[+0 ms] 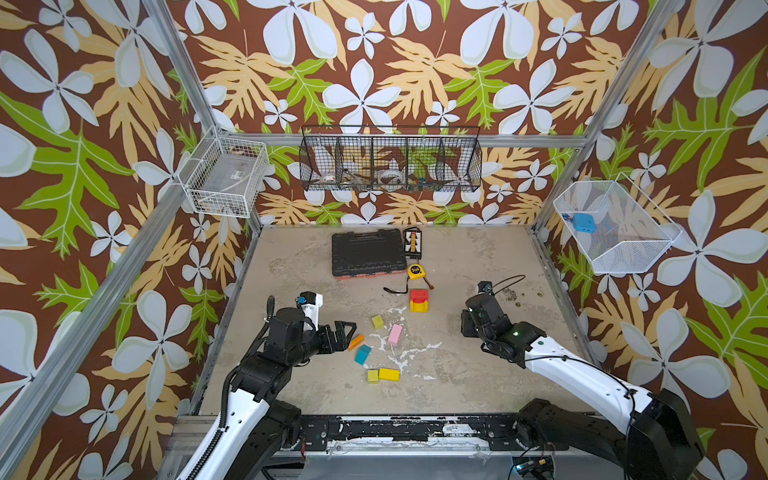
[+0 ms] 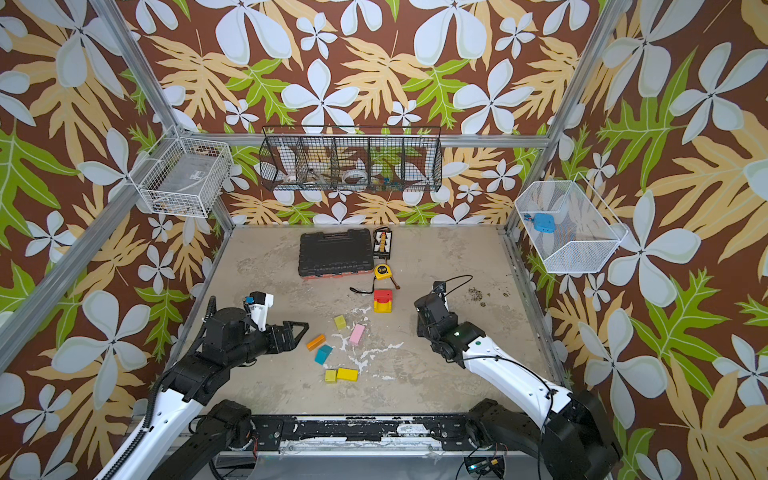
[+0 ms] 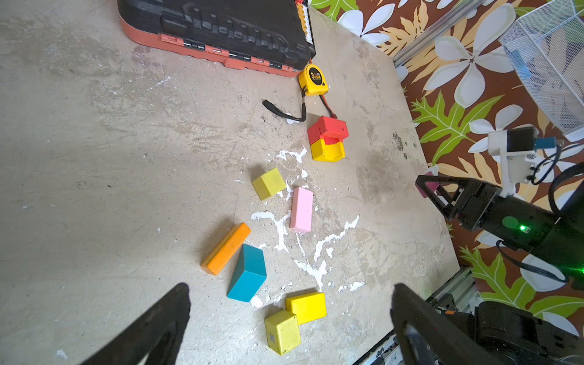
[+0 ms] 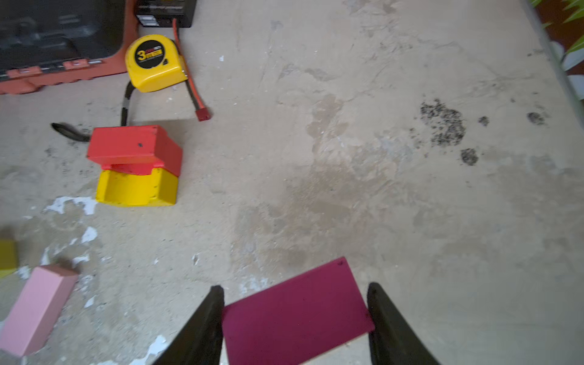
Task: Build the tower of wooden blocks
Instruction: 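Lift the magenta block and carry it toward the stack, then lower the magenta block toward the top of the stack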
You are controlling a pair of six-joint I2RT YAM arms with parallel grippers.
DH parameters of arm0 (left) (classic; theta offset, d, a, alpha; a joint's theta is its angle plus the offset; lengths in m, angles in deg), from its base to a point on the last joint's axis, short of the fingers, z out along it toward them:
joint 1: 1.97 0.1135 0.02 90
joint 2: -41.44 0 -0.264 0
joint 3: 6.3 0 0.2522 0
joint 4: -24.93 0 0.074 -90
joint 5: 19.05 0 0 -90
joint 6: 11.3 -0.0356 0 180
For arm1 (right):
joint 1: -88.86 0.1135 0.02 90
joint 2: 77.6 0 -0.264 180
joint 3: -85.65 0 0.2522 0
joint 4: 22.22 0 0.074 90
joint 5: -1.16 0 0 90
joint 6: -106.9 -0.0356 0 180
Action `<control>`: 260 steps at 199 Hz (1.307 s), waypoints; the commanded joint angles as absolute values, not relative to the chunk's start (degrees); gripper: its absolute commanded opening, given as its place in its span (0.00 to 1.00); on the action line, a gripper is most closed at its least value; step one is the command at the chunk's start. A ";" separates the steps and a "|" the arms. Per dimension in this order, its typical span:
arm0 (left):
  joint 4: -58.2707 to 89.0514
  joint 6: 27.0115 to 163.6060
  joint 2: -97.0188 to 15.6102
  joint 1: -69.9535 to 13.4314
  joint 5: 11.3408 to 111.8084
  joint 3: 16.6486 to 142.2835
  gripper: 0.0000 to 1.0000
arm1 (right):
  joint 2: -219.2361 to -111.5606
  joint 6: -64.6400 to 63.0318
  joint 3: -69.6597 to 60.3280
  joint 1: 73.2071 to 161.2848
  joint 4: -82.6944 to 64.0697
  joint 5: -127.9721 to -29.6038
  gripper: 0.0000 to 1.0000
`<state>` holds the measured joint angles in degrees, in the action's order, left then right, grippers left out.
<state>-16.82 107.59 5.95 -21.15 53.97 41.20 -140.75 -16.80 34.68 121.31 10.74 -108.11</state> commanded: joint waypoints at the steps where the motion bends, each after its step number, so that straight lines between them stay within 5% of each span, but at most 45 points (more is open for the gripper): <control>1: -15.55 107.90 5.46 -21.14 53.81 41.13 1.00 | -140.19 -18.60 36.28 121.29 3.93 -102.36 0.25; 70: -15.38 107.96 6.46 -21.19 53.81 40.95 1.00 | -151.19 -21.04 34.48 122.05 -3.07 -94.99 0.21; 162: -15.20 107.95 7.05 -21.26 53.46 40.86 1.00 | -167.83 -24.31 16.92 129.20 2.78 -106.52 0.24; 260: -14.85 107.83 6.59 -21.25 52.84 40.78 1.00 | -177.34 -24.74 9.31 129.40 3.98 -105.80 0.31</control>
